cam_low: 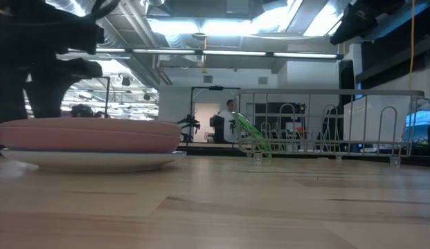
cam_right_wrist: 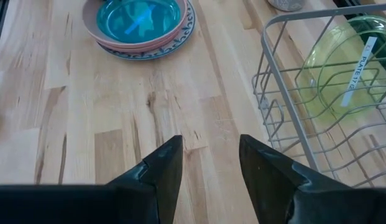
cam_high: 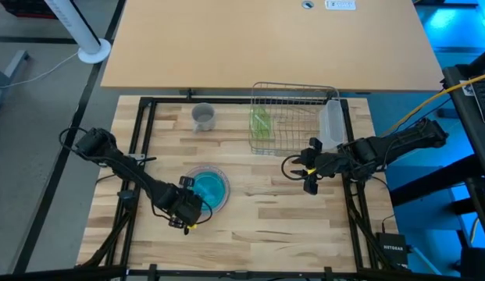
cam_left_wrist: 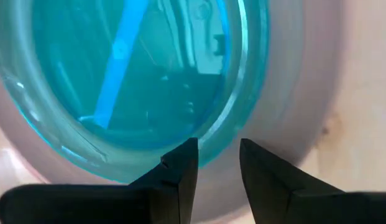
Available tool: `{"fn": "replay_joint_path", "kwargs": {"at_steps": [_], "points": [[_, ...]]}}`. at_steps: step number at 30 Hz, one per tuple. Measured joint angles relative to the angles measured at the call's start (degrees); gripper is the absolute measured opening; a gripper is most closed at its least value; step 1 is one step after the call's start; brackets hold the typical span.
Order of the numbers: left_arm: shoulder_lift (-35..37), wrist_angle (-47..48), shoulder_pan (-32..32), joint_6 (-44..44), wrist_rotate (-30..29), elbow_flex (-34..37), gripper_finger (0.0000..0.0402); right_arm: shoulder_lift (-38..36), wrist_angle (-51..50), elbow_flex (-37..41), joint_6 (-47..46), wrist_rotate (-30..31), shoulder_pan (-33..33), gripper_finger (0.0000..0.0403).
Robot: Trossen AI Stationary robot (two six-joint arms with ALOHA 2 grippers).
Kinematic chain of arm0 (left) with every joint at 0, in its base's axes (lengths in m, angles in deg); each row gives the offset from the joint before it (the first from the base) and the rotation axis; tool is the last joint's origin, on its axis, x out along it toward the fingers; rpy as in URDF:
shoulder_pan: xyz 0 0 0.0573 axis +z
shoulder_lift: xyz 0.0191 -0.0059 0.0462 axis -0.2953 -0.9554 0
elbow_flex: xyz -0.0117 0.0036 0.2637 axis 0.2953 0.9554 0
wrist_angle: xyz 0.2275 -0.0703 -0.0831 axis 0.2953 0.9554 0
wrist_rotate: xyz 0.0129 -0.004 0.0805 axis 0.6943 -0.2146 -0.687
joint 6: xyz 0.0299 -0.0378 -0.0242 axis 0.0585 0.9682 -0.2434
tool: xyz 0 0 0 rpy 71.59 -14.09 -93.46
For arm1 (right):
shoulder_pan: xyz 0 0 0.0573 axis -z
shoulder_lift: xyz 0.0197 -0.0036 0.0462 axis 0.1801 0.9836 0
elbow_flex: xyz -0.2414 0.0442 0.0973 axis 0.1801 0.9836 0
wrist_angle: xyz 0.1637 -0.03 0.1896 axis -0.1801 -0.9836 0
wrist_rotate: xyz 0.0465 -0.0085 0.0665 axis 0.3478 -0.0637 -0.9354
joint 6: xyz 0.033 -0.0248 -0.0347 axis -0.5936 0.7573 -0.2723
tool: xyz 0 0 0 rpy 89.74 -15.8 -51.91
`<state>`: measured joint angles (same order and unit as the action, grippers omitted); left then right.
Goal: Sort dishes
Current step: Put the blue plate into the dish rack
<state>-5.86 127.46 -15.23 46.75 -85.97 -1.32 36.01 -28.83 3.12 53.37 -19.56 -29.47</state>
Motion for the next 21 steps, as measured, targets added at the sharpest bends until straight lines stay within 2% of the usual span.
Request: {"fn": "replay_joint_path", "kwargs": {"at_steps": [7, 21], "points": [[-0.1, -0.9, 0.0, -0.4, -5.2, 0.0, 0.0111, 0.0, 0.0, 0.0, 0.1, 0.0, 0.0, 0.0163], [-2.6, -2.5, 0.2, -6.5, -6.0, 0.0, 0.0101, 0.0, 0.1, 0.0, 0.1, 0.0, 0.0, 0.0163]]}}
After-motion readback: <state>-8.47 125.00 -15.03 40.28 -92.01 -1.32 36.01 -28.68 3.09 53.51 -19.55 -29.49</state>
